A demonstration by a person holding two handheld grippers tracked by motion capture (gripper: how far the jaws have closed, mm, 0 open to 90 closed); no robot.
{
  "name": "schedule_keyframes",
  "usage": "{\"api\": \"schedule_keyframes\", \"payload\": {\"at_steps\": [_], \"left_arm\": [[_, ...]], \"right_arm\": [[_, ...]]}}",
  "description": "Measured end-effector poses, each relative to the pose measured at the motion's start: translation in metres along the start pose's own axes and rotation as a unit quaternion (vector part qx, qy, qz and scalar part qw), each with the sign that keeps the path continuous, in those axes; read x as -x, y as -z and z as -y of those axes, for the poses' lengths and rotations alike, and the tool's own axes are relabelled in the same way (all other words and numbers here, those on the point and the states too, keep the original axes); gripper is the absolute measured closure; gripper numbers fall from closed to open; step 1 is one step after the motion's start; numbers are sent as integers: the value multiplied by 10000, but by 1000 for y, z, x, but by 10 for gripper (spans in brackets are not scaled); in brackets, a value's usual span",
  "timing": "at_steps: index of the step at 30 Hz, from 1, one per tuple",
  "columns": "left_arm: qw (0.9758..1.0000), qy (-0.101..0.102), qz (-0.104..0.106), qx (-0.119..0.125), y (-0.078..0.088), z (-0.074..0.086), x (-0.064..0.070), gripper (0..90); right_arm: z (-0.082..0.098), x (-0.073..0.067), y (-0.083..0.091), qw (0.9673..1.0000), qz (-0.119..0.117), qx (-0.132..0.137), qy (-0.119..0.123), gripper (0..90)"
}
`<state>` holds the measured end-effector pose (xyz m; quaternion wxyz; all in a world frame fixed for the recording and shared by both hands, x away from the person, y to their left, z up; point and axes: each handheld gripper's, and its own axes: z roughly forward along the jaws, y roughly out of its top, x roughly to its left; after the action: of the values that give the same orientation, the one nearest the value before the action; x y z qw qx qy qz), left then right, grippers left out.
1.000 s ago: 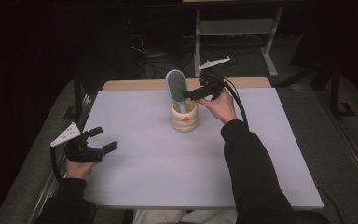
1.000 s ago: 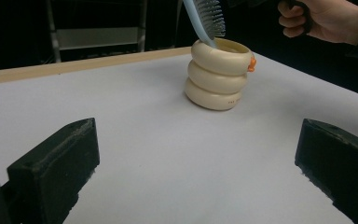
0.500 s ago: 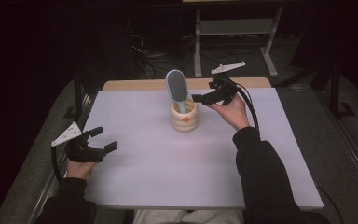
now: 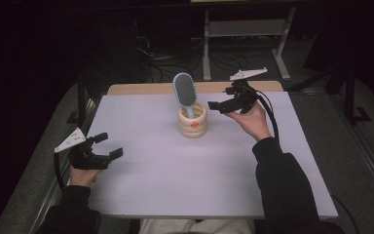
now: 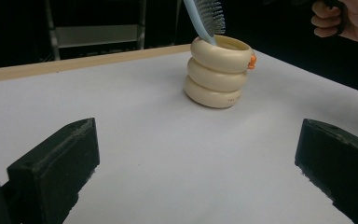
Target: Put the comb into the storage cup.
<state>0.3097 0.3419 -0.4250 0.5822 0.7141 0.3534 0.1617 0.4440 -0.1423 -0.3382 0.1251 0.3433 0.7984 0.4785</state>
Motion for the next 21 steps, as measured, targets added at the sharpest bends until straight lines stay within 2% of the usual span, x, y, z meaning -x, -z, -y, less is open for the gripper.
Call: {"api": "schedule_keyframes", "payload": {"at_steps": [21], "left_arm": [[10000, -19, 19, -44, -1, 0, 1, 0]], "right_arm": [[17, 0, 27, 9999, 53, -20, 118, 0]]}}
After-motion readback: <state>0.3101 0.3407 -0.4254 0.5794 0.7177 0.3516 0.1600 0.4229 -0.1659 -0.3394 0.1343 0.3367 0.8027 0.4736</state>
